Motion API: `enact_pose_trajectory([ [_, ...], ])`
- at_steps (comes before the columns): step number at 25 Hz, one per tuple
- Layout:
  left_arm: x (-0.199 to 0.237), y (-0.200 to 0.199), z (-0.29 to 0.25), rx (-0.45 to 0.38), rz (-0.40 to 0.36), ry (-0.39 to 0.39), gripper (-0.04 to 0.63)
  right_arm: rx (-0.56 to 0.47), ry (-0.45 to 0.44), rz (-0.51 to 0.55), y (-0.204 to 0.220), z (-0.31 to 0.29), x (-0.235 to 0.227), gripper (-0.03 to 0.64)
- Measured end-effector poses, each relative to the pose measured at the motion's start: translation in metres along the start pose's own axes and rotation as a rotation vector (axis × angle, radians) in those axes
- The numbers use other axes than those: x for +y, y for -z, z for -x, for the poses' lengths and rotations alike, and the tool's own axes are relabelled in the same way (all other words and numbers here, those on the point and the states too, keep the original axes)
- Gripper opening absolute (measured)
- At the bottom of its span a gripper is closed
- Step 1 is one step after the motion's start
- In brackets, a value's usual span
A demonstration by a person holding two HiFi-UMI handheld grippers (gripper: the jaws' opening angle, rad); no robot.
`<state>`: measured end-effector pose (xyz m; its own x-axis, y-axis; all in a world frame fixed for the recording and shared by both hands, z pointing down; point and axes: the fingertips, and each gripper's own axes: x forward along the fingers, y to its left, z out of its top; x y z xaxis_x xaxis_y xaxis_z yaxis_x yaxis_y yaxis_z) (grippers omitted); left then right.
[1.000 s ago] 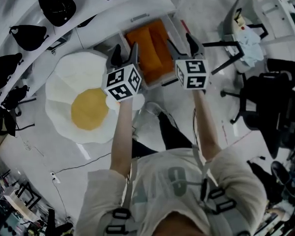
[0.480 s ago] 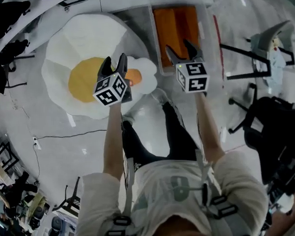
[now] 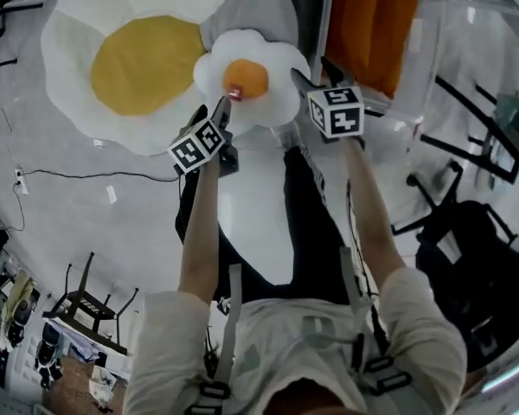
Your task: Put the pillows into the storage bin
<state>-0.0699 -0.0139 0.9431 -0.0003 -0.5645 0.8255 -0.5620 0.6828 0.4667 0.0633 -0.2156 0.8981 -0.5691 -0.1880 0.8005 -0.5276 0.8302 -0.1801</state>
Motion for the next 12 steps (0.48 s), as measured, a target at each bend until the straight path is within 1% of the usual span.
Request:
enact_pose_trajectory([
  [3, 0.032, 0.026, -0.023, 0.039, 0.092, -0.047, 0.285, 0.051, -0.05, -0.051, 0.025, -0.024, 0.002, 0.276],
  [4, 0.038, 0.035, -0.027, 0.052, 0.121, -0.051, 0.288, 0.063, -0.069, -0.05, 0.03, -0.028, 0.004, 0.276],
  [6, 0.048, 0.053, -0.033, 0.079, 0.183, -0.065, 0.293, 0.091, -0.08, -0.012, 0.041, -0.033, 0.007, 0.277],
  [8, 0.056, 0.073, -0.038, 0.098, 0.274, -0.071, 0.293, 0.117, -0.072, -0.005, 0.051, -0.039, 0.007, 0.276],
  [9, 0.058, 0.08, -0.041, 0.1, 0.336, -0.054, 0.293, 0.126, -0.068, -0.023, 0.055, -0.042, 0.006, 0.276],
  [10, 0.058, 0.084, -0.045, 0.097, 0.406, -0.021, 0.293, 0.132, -0.064, -0.044, 0.059, -0.045, 0.004, 0.276],
  [12, 0.054, 0.085, -0.053, 0.087, 0.534, 0.072, 0.291, 0.129, -0.055, -0.06, 0.06, -0.049, 0.002, 0.268],
])
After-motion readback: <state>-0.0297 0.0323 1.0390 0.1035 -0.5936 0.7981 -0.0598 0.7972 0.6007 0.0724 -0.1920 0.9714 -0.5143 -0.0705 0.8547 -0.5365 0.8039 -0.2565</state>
